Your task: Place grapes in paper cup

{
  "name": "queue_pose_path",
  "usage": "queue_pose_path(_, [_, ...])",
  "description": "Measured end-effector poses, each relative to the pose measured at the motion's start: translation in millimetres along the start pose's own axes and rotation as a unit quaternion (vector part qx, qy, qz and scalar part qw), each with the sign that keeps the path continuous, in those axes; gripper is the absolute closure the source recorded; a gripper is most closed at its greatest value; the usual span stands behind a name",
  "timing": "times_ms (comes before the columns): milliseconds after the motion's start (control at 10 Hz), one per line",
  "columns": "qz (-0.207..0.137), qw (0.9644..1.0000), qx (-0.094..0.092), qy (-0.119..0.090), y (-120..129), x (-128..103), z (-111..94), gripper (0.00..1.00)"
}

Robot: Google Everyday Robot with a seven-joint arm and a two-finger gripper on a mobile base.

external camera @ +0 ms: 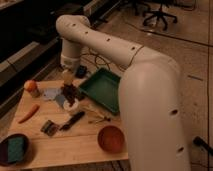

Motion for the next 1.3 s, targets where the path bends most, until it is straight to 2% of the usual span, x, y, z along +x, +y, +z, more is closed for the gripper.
queue_pose_path(200, [0.0,1.0,-0.001,0.004,-0.8,-0.8,6.3,1.0])
queue_pose_path(600, [0.012,0.9998,-0.01,0.011,-9.2,12.5,28.5,1.0])
queue_pose_path(700, [0.008,0.9998,-0.013,0.013,-10.1,13.7,37.6,0.95])
queue_pose_path(1000, [-0.004,0.9996,-0.017,0.022,-9.6,10.3,56.5,0.65])
queue_pose_path(1300, [0.002,0.9995,-0.019,0.025,-12.7,14.0,64.8,0.36])
